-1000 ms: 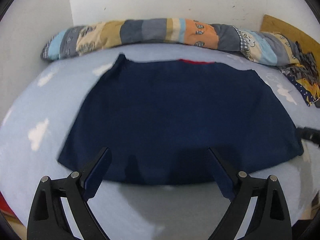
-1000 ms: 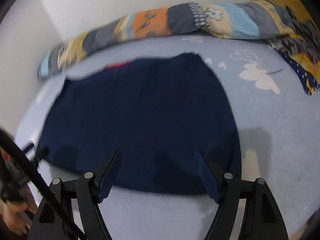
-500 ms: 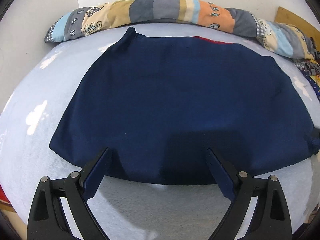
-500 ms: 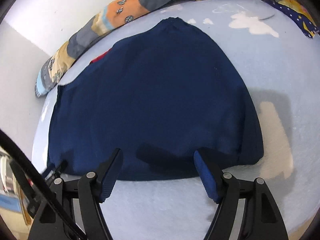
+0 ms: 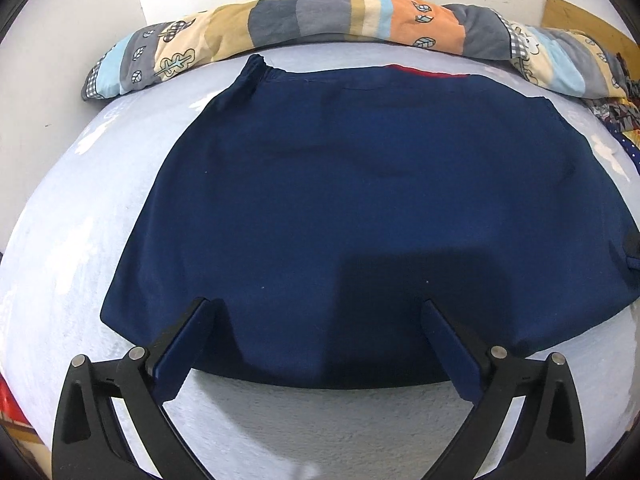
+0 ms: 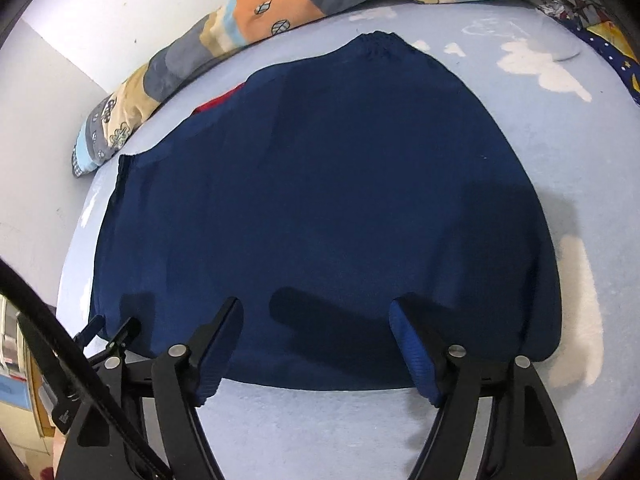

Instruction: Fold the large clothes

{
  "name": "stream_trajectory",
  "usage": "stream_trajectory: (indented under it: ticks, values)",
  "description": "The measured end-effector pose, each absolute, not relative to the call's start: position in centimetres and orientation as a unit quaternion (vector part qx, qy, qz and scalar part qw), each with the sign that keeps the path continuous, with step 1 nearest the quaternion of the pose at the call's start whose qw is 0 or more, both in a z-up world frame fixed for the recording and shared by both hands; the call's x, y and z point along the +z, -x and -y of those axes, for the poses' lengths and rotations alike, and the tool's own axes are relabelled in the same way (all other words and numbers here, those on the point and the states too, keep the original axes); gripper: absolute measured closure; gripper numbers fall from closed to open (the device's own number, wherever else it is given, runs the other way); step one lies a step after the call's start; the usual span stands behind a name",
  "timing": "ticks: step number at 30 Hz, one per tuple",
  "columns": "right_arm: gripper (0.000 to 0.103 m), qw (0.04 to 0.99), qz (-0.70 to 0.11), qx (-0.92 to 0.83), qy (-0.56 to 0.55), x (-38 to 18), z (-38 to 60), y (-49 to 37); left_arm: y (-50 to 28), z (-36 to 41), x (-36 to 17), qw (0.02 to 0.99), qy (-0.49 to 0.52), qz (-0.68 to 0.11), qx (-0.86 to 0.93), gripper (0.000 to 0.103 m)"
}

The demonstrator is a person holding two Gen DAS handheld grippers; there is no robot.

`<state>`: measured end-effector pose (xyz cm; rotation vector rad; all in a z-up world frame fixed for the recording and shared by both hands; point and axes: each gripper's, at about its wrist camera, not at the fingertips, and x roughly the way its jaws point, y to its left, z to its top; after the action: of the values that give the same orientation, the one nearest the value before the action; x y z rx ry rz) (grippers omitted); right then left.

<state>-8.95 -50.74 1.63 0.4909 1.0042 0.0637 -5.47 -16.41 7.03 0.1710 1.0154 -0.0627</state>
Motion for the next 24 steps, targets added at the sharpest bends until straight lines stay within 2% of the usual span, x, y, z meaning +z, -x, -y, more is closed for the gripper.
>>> stream_trajectory:
  ticks: [12, 17, 22, 24]
  values:
    - [0.018, 0.848, -0.494, 0.037, -0.191, 1.4, 49.9, 8.6, 5.6, 16.4, 6.9, 0.872, -0.089, -0.480, -0.030, 0.000]
    - [0.018, 0.856, -0.476, 0.030, -0.201, 2.8, 50.6, 9.0, 5.6, 16.4, 6.9, 0.873, -0.092, -0.479, -0.029, 0.000]
    - [0.017, 0.854, -0.494, -0.011, -0.165, 1.8, 51.0, 8.4, 5.6, 16.6, 6.9, 0.875, -0.097, -0.474, -0.030, 0.000]
    - [0.014, 0.852, -0.505, -0.010, -0.135, 1.2, 50.3, 8.1, 5.6, 16.5, 6.9, 0.875, -0.097, -0.474, -0.031, 0.000]
